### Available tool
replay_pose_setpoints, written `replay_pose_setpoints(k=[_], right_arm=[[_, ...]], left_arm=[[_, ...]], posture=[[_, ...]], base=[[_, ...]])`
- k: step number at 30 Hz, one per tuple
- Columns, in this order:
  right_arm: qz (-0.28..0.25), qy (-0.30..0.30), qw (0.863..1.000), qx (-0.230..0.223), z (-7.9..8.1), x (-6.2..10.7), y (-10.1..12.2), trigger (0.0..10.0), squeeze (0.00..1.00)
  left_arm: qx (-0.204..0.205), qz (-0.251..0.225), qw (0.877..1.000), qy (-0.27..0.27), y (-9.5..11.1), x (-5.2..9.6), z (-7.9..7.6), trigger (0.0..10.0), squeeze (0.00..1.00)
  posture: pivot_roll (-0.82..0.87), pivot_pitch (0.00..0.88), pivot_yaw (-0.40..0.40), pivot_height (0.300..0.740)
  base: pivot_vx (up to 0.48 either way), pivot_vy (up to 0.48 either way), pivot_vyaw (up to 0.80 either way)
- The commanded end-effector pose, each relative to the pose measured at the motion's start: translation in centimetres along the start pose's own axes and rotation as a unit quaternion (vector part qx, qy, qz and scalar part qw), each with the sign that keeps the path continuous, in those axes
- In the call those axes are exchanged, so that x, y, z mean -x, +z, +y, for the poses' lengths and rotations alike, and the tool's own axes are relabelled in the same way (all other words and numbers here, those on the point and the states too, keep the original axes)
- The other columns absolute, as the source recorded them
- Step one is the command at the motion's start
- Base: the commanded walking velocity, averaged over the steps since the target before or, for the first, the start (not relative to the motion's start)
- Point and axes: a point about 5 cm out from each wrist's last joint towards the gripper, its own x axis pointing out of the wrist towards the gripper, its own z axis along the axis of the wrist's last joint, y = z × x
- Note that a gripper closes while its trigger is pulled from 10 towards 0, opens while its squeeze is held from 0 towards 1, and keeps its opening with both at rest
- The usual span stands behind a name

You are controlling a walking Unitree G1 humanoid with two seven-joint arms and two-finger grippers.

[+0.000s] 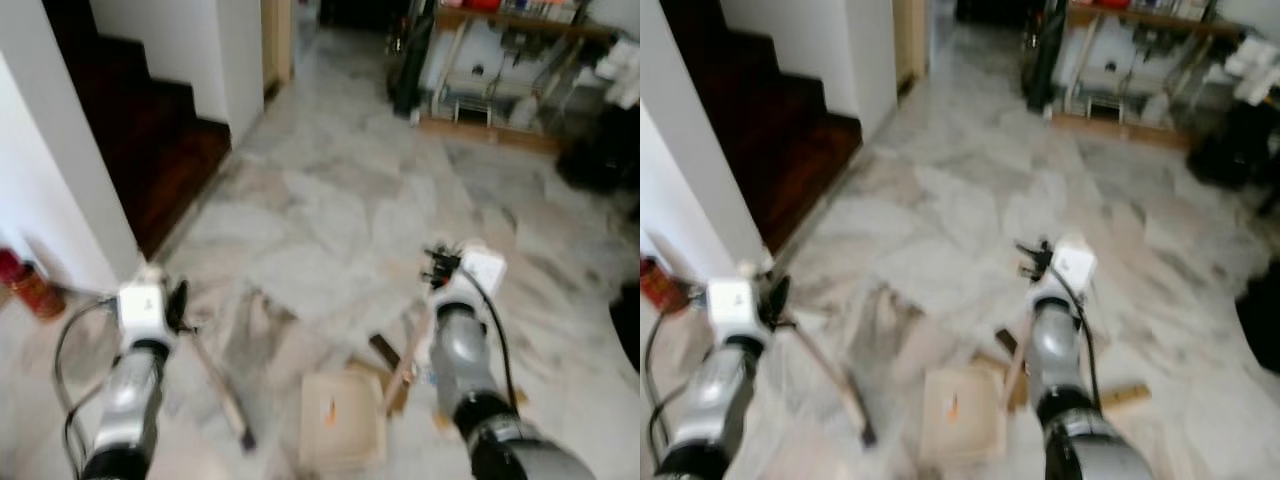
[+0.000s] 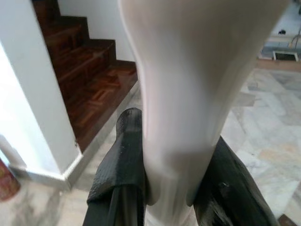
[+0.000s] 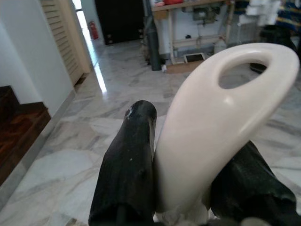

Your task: Sweep floor

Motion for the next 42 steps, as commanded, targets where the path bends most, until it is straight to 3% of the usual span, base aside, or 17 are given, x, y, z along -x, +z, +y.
replay_pose_setpoints(k=[1, 30, 42], right_arm=[[-0.025, -0.011, 1.0, -0.005, -0.7, -0.5, 1.1, 10.0, 0.0], [-0.026, -0.018, 0.999, -0.007, -0.7, -0.3, 0.9, 10.0, 0.0], [-0.021, -0.021, 1.0, -0.005, -0.9, -0.2, 0.7, 10.0, 0.0]], left_arm=[[0.009, -0.033, 0.999, -0.013, 1.3, -0.7, -1.0, 10.0, 0.0], [0.004, -0.046, 0.998, -0.033, 2.1, -1.1, -1.3, 10.0, 0.0], [0.008, -0.041, 0.997, -0.059, 2.1, -1.2, -2.0, 10.0, 0.0]], posture=[[0.13, 0.0, -0.037, 0.74], [0.14, 0.0, -0.029, 0.74], [0.14, 0.0, -0.03, 0.74]], base=[[0.322, 0.0, 0.0], [0.32, 0.0, 0.0], [0.0, 0.0, 0.0]])
